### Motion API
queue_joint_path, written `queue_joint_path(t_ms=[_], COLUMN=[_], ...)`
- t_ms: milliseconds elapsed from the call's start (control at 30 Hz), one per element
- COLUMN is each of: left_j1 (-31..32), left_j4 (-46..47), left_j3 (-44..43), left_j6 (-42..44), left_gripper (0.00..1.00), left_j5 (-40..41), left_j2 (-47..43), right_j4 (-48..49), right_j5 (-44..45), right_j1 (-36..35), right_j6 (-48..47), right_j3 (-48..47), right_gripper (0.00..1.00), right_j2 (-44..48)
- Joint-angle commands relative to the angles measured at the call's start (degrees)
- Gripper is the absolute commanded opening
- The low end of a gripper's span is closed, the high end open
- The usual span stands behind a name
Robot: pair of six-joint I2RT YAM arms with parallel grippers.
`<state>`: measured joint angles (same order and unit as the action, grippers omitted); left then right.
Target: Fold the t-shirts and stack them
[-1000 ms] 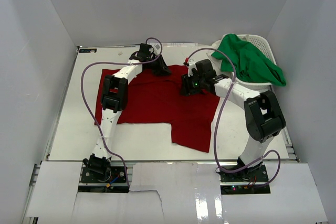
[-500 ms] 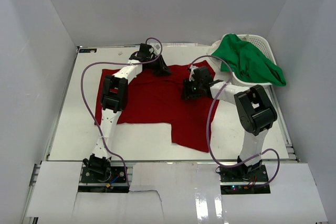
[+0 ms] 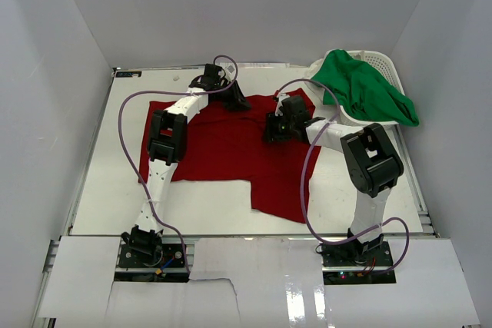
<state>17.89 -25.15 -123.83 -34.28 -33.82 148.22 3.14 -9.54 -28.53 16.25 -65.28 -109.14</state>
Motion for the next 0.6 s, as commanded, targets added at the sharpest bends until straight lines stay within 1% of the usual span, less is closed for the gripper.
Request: queue_joint_path(t_ms=[0, 267, 433, 467, 500, 533, 567], left_j1=[1.01, 0.92, 0.92, 0.92, 0.92, 0.92, 0.92], left_j4=[-6.85, -7.2, -7.55, -7.55, -7.64, -7.72, -7.72], left_j3=[2.72, 2.37, 2.1, 2.01, 2.01, 1.93, 1.93], left_j6=[2.38, 2.91, 3.17, 3.17, 3.26, 3.26, 3.34], left_gripper=[0.35, 0.35, 0.35, 0.35, 0.35, 0.35, 0.35], left_j5=[3.5, 3.68, 3.68, 3.76, 3.77, 3.94, 3.94], left_j2=[-0.04, -0.39, -0.04, -0.13, 0.05, 0.05, 0.05], right_j4=[1.61, 2.58, 2.49, 2.66, 2.84, 2.75, 2.75], right_j5=[0.93, 1.28, 1.54, 1.63, 1.54, 1.54, 1.37], right_j1=[-0.38, -0.65, -0.65, -0.73, -0.65, -0.73, -0.65], right_j6=[-0.69, -1.48, -2.01, -2.1, -2.19, -2.19, -2.1], right_j3=[-3.28, -6.18, -8.37, -8.46, -8.64, -8.9, -8.99], right_gripper=[0.49, 0.49, 0.46, 0.42, 0.35, 0.22, 0.15], right_j2=[0.69, -2.12, -4.23, -4.41, -4.67, -4.85, -4.94])
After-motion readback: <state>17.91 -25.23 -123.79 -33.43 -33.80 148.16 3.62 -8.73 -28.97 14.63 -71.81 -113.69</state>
